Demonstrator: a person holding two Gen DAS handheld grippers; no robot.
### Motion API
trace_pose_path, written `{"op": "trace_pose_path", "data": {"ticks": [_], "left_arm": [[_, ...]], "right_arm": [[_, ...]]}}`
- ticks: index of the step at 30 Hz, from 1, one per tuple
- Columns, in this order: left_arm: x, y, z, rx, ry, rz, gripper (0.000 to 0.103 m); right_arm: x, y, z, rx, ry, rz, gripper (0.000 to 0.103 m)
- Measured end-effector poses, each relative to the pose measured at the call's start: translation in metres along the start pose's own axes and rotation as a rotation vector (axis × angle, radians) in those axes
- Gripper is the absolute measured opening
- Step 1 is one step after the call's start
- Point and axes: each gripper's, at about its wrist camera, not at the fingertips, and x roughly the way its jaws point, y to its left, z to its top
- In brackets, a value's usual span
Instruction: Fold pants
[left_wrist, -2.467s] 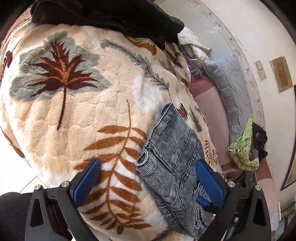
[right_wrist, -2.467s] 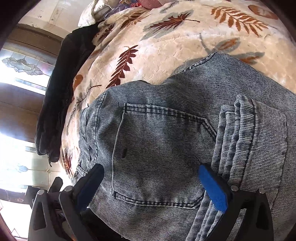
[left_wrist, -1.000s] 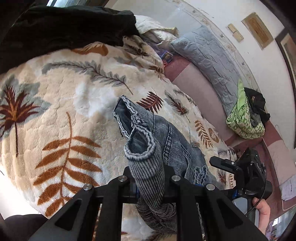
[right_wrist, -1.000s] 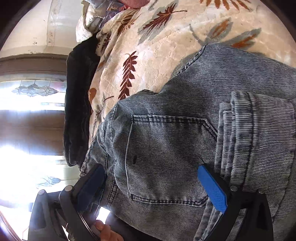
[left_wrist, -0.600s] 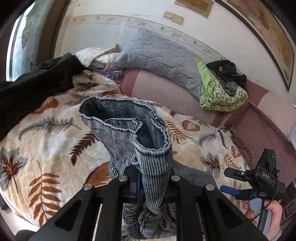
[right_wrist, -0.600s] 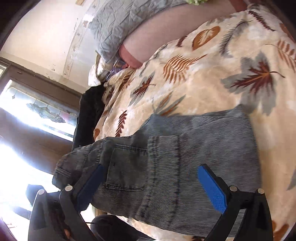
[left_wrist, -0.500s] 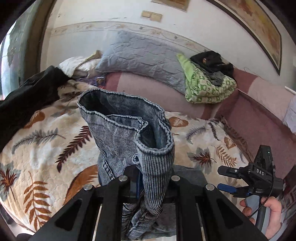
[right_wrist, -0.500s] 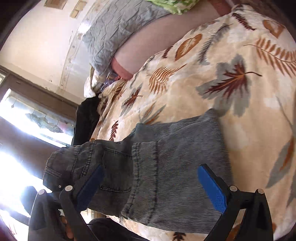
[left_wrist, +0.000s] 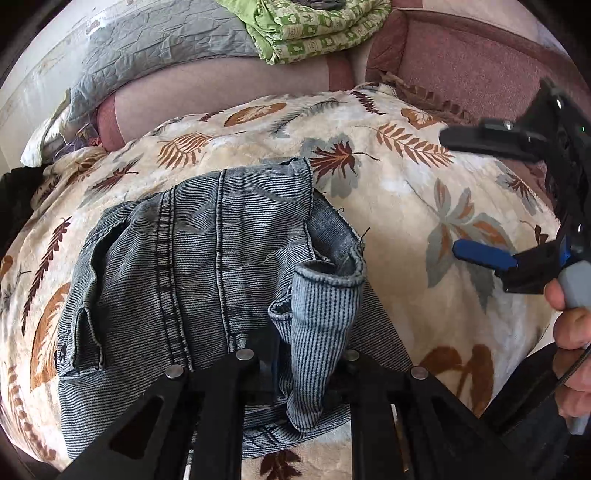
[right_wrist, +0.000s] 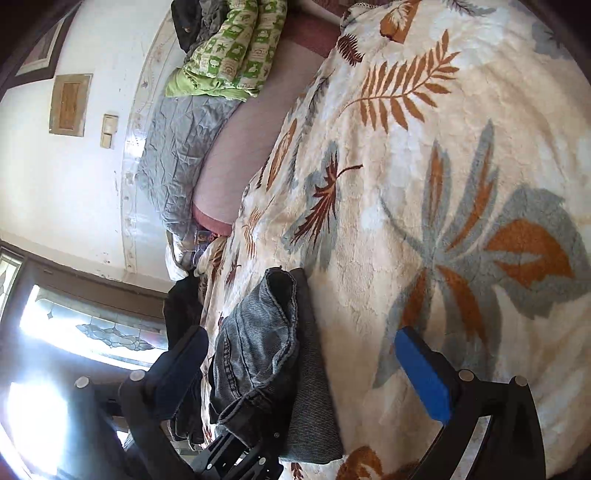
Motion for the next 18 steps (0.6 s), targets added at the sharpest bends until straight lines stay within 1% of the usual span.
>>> {"op": "trace_pose_path", "data": {"ticks": [2, 4, 5, 7, 8, 9, 10, 11, 12, 14, 15, 17, 18], "left_arm": [[-0.008, 0.011, 0.005, -0.043, 0.013, -0.030, 0.014], [-0.019, 0.014, 0.008, -0.070, -0.003, -0.035, 0.014], [-0.023, 0.010, 0.008, -0.064, -0.019, -0.036, 0.016], [-0.024, -0.005, 0.003, -0.011, -0.039, -0.058, 0.038], [-0.010, -0.018, 0.003, 0.039, -0.002, -0.083, 0.068], [0.000, -0.028, 0.001, 0.099, 0.056, -0.089, 0.074], [0.001, -0.036, -0.004, 0.150, 0.063, -0.051, 0.074], [-0.007, -0.039, -0.008, 0.181, 0.029, -0.033, 0.074], [-0.018, -0.037, -0.009, 0.179, 0.000, -0.059, 0.074], [-0.047, -0.022, -0.008, 0.106, -0.055, -0.170, 0.074], [-0.062, -0.008, -0.006, 0.058, -0.085, -0.198, 0.074], [-0.089, 0.026, -0.005, -0.048, -0.154, -0.199, 0.074], [-0.100, 0.047, -0.006, -0.104, -0.193, -0.178, 0.074]], "right_arm": [[-0.002, -0.005, 0.002, 0.011, 0.003, 0.004, 0.102], [-0.004, -0.008, 0.002, 0.019, -0.003, 0.014, 0.102], [-0.006, -0.009, 0.002, 0.016, -0.004, 0.016, 0.102], [-0.007, -0.011, 0.001, 0.009, 0.004, 0.013, 0.102], [-0.005, -0.010, 0.000, 0.007, 0.008, 0.011, 0.102], [-0.003, -0.010, -0.001, 0.005, 0.011, 0.007, 0.102], [-0.004, -0.010, -0.002, 0.002, 0.011, 0.002, 0.102], [-0.004, -0.010, -0.002, -0.002, 0.009, 0.000, 0.102], [-0.005, -0.010, -0.003, -0.004, 0.005, -0.001, 0.102], [-0.008, -0.009, -0.004, -0.010, -0.007, -0.004, 0.102], [-0.010, -0.008, -0.004, -0.015, -0.018, -0.005, 0.102], [-0.016, -0.006, -0.004, -0.028, -0.048, 0.000, 0.102], [-0.019, -0.002, -0.005, -0.043, -0.056, 0.004, 0.102]]}}
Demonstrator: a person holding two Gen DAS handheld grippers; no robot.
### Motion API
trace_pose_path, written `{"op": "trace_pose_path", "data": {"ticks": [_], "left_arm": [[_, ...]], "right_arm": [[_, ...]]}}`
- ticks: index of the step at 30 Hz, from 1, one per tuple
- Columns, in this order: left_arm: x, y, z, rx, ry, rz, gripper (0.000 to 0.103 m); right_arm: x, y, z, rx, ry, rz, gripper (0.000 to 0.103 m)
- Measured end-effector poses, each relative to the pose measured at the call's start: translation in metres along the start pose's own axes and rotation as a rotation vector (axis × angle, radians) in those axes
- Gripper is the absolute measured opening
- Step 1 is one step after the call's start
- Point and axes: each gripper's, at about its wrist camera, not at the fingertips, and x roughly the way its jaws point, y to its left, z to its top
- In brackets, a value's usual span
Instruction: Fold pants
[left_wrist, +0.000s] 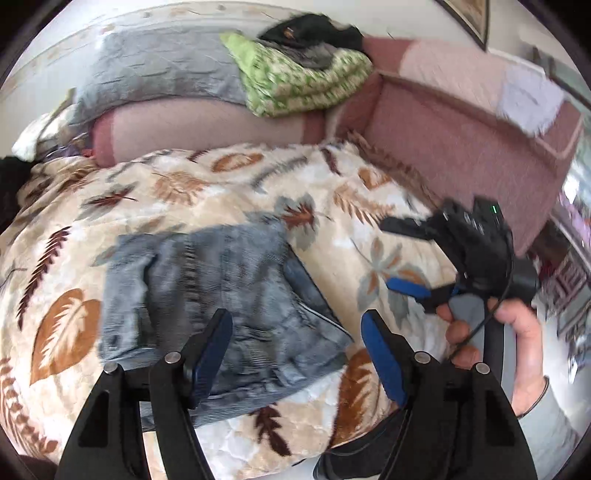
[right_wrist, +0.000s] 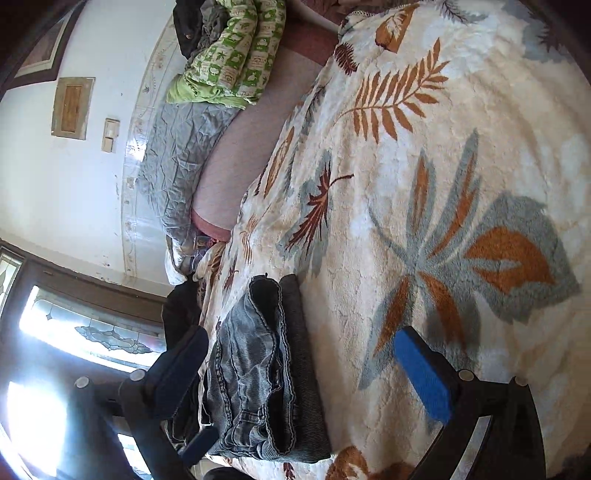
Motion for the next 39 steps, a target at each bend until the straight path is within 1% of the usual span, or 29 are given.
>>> {"op": "trace_pose_path", "data": {"ticks": [1, 2, 3, 4, 5, 7, 9, 10, 11, 13, 14, 15, 16, 18, 19, 21, 22, 24, 26, 28, 29, 31, 33, 34, 35, 37, 38, 39], "left_arm": [[-0.012, 0.021, 0.002, -0.052, -0.042, 0.050, 0.074], [-0.019, 0.042, 0.003, -0.097, -0.070, 0.115, 0.074], [-0.021, 0.065, 0.002, -0.140, -0.081, 0.183, 0.074], [-0.019, 0.087, 0.000, -0.181, -0.065, 0.245, 0.074], [-0.012, 0.108, -0.003, -0.222, -0.033, 0.287, 0.074], [0.002, 0.139, -0.012, -0.300, 0.020, 0.308, 0.074], [0.013, 0.146, -0.021, -0.314, 0.059, 0.288, 0.074], [0.020, 0.143, -0.023, -0.295, 0.072, 0.270, 0.074], [0.028, 0.138, -0.027, -0.269, 0.088, 0.270, 0.074], [0.044, 0.128, -0.032, -0.201, 0.138, 0.311, 0.074], [0.049, 0.123, -0.032, -0.173, 0.143, 0.324, 0.074], [0.048, 0.121, -0.032, -0.154, 0.135, 0.340, 0.074], [0.047, 0.120, -0.030, -0.138, 0.134, 0.342, 0.074], [0.039, 0.122, -0.024, -0.122, 0.115, 0.328, 0.074], [0.033, 0.126, -0.022, -0.143, 0.082, 0.303, 0.074], [0.026, 0.137, -0.019, -0.220, 0.035, 0.242, 0.074], [0.029, 0.141, -0.020, -0.245, 0.042, 0.226, 0.074], [0.045, 0.141, -0.027, -0.233, 0.097, 0.203, 0.074], [0.048, 0.140, -0.036, -0.234, 0.062, 0.207, 0.074], [0.047, 0.141, -0.037, -0.249, 0.046, 0.189, 0.074], [0.048, 0.143, -0.037, -0.260, 0.050, 0.172, 0.074], [0.050, 0.147, -0.038, -0.281, 0.052, 0.146, 0.075], [0.051, 0.150, -0.040, -0.300, 0.053, 0.131, 0.075], [0.051, 0.150, -0.040, -0.302, 0.052, 0.128, 0.075], [0.051, 0.149, -0.041, -0.299, 0.051, 0.129, 0.075], [0.051, 0.147, -0.041, -0.287, 0.047, 0.137, 0.075], [0.051, 0.147, -0.041, -0.281, 0.046, 0.140, 0.075], [0.051, 0.146, -0.041, -0.276, 0.045, 0.141, 0.075]], "right_arm": [[-0.002, 0.005, -0.001, -0.011, 0.007, 0.013, 0.102], [-0.002, 0.012, -0.004, -0.019, 0.024, 0.048, 0.102], [-0.001, 0.022, -0.009, -0.033, 0.054, 0.094, 0.102], [0.002, 0.033, -0.017, -0.050, 0.096, 0.134, 0.102], [0.007, 0.046, -0.026, -0.068, 0.145, 0.168, 0.102], [0.021, 0.069, -0.042, -0.091, 0.241, 0.229, 0.102], [0.037, 0.078, -0.053, -0.058, 0.308, 0.264, 0.102], [0.043, 0.075, -0.058, -0.038, 0.322, 0.254, 0.102], [0.047, 0.068, -0.061, -0.018, 0.321, 0.212, 0.102], [0.057, 0.038, -0.070, 0.034, 0.315, 0.063, 0.102], [0.061, 0.021, -0.074, 0.082, 0.320, 0.068, 0.095], [0.058, 0.012, -0.074, 0.119, 0.293, 0.100, 0.091], [0.053, 0.011, -0.072, 0.143, 0.287, 0.110, 0.090], [0.045, 0.026, -0.070, 0.097, 0.278, 0.047, 0.092], [0.043, 0.036, -0.070, 0.063, 0.274, 0.023, 0.092], [0.041, 0.051, -0.071, 0.047, 0.291, 0.059, 0.092], [0.040, 0.056, -0.072, 0.051, 0.295, 0.060, 0.092], [0.043, 0.060, -0.076, 0.075, 0.303, 0.033, 0.092], [0.049, 0.059, -0.082, 0.127, 0.324, 0.037, 0.092], [0.054, 0.059, -0.087, 0.143, 0.323, 0.021, 0.092], [0.056, 0.058, -0.089, 0.141, 0.324, 0.008, 0.092], [0.063, 0.048, -0.090, 0.174, 0.311, -0.047, 0.091], [0.068, 0.034, -0.091, 0.239, 0.303, -0.060, 0.077], [0.068, 0.031, -0.090, 0.252, 0.294, -0.061, 0.074], [0.068, 0.031, -0.090, 0.245, 0.293, -0.068, 0.070], [0.069, 0.035, -0.089, 0.216, 0.303, -0.113, 0.063], [0.070, 0.037, -0.088, 0.202, 0.308, -0.137, 0.058], [0.072, 0.039, -0.087, 0.184, 0.311, -0.163, 0.050]]}}
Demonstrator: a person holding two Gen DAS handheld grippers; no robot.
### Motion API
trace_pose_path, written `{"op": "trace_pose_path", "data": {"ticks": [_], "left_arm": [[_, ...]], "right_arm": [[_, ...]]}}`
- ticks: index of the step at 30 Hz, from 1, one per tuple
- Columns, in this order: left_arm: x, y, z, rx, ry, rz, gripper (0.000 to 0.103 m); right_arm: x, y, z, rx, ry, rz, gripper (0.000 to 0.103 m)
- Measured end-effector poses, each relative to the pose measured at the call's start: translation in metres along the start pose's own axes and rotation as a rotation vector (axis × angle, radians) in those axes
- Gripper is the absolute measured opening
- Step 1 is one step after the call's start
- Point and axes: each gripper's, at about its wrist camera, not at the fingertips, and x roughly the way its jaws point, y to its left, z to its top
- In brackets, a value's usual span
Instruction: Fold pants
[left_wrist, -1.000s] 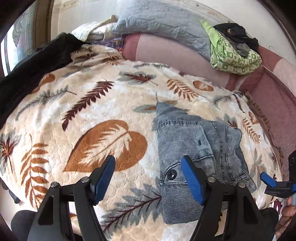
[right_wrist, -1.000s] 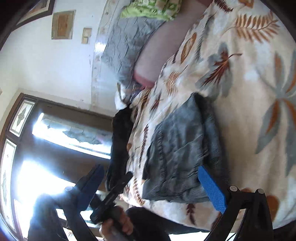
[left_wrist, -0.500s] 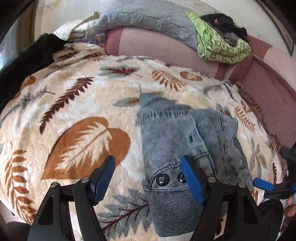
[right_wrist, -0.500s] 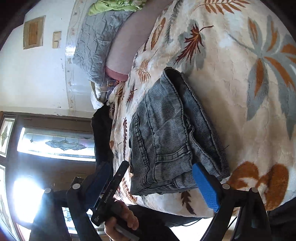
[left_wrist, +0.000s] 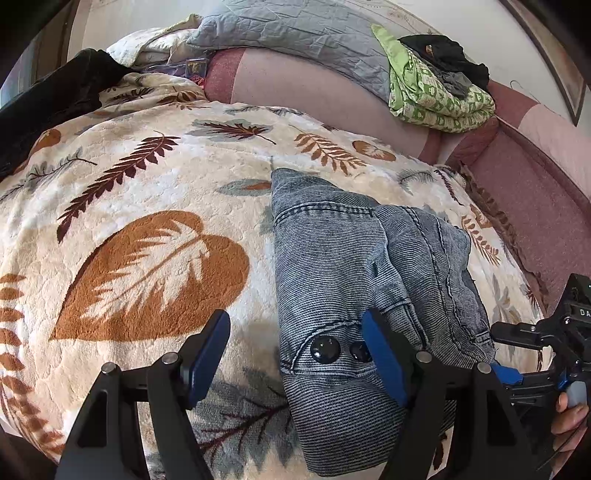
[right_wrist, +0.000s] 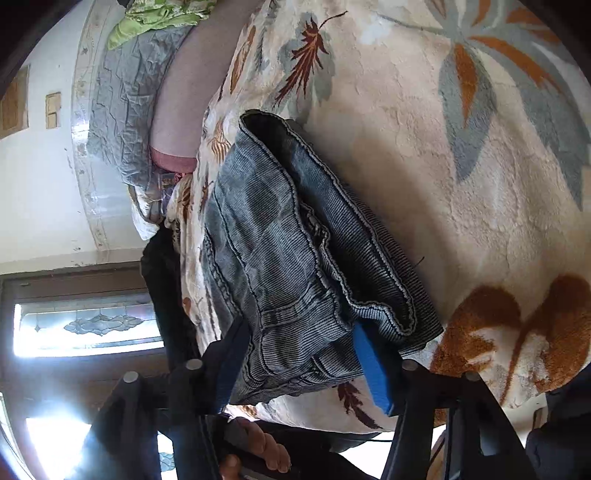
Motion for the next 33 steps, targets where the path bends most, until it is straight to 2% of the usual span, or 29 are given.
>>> {"op": "trace_pose_path", "data": {"ticks": [1, 3, 6, 11, 13, 16, 19, 21, 22, 23, 24, 25, 26, 29, 30, 33], "left_arm": [[0.000, -0.001, -0.001, 0.003, -0.001, 0.003, 0.075], [-0.001, -0.002, -0.002, 0.016, -0.008, 0.013, 0.075], [-0.001, -0.003, -0.003, 0.030, -0.016, 0.022, 0.075], [-0.002, -0.001, -0.003, 0.026, -0.020, 0.012, 0.077], [-0.005, -0.002, -0.002, 0.032, -0.027, 0.008, 0.077], [-0.019, -0.002, 0.000, 0.040, -0.054, -0.005, 0.077], [-0.045, -0.003, 0.002, 0.053, -0.179, 0.022, 0.077], [-0.055, -0.003, 0.004, 0.055, -0.227, 0.027, 0.077], [-0.051, -0.005, 0.004, 0.065, -0.215, 0.033, 0.077], [-0.038, -0.010, 0.002, 0.096, -0.154, 0.053, 0.077], [-0.015, -0.018, -0.003, 0.160, -0.035, 0.081, 0.077], [0.001, -0.025, -0.012, 0.217, 0.020, 0.089, 0.078], [0.001, -0.029, -0.017, 0.235, -0.012, 0.100, 0.078], [-0.004, -0.041, -0.018, 0.316, -0.033, 0.162, 0.077], [-0.003, -0.040, -0.019, 0.321, -0.042, 0.163, 0.078], [-0.003, -0.035, -0.018, 0.281, -0.032, 0.144, 0.078]], "right_arm": [[0.002, 0.002, 0.001, -0.020, -0.003, -0.035, 0.043], [0.004, 0.000, 0.001, -0.040, -0.007, -0.089, 0.019], [-0.005, 0.016, -0.004, -0.133, -0.050, -0.118, 0.008], [-0.036, 0.061, -0.019, -0.320, -0.172, -0.154, 0.008], [-0.041, 0.068, -0.026, -0.360, -0.189, -0.171, 0.008], [-0.032, 0.045, -0.032, -0.361, -0.178, -0.229, 0.008], [-0.015, 0.004, -0.027, -0.302, -0.149, -0.249, 0.007], [-0.014, 0.002, -0.027, -0.301, -0.164, -0.238, 0.007], [-0.015, 0.005, -0.027, -0.312, -0.167, -0.246, 0.007], [-0.014, 0.008, -0.028, -0.327, -0.166, -0.259, 0.007], [-0.013, 0.007, -0.027, -0.332, -0.162, -0.264, 0.007], [-0.012, 0.006, -0.027, -0.328, -0.157, -0.262, 0.007], [-0.012, 0.004, -0.026, -0.319, -0.148, -0.255, 0.008], [-0.020, 0.007, -0.025, -0.309, -0.130, -0.244, 0.009], [-0.026, 0.010, -0.025, -0.309, -0.125, -0.248, 0.013], [-0.048, 0.038, -0.027, -0.367, -0.154, -0.240, 0.013]]}}
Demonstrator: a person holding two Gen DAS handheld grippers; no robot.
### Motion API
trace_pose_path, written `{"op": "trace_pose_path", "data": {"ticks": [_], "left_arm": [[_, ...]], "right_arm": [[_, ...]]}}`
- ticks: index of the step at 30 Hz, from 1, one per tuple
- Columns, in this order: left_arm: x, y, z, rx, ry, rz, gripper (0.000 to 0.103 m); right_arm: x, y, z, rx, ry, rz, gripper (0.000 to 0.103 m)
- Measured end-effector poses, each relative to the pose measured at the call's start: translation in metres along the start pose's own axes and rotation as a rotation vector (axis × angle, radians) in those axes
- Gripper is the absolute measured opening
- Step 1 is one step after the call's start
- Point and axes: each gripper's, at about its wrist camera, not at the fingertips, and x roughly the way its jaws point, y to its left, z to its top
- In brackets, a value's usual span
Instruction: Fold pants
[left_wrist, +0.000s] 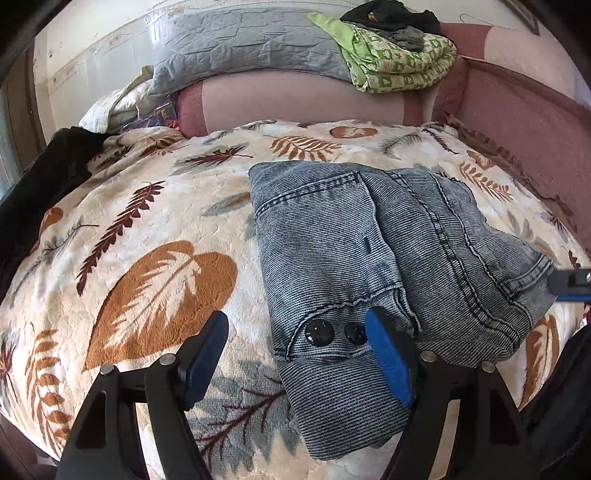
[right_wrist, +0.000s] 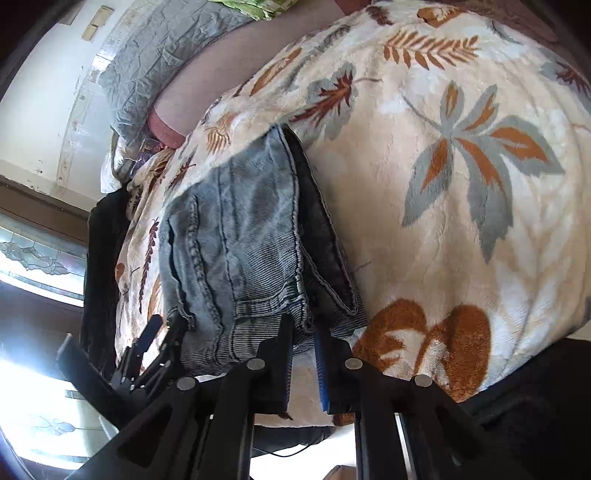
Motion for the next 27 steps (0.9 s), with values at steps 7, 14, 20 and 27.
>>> {"op": "trace_pose_path", "data": {"ticks": [7, 14, 20, 27], "left_arm": [[-0.001, -0.003, -0.002, 0.010, -0.011, 0.007, 0.078], [0.000, -0.002, -0.002, 0.000, -0.013, 0.000, 0.078], [0.001, -0.001, -0.002, -0.006, -0.012, -0.005, 0.078], [-0.037, 0.014, 0.012, -0.106, -0.163, -0.066, 0.077]], "right_arm": [[-0.013, 0.063, 0.028, -0.124, -0.061, 0.049, 0.013], [-0.018, 0.066, 0.030, -0.110, -0.121, 0.040, 0.013], [0.045, 0.050, 0.039, -0.078, 0.015, 0.104, 0.042], [0.074, 0.007, 0.018, -0.062, 0.052, 0.050, 0.028]]}}
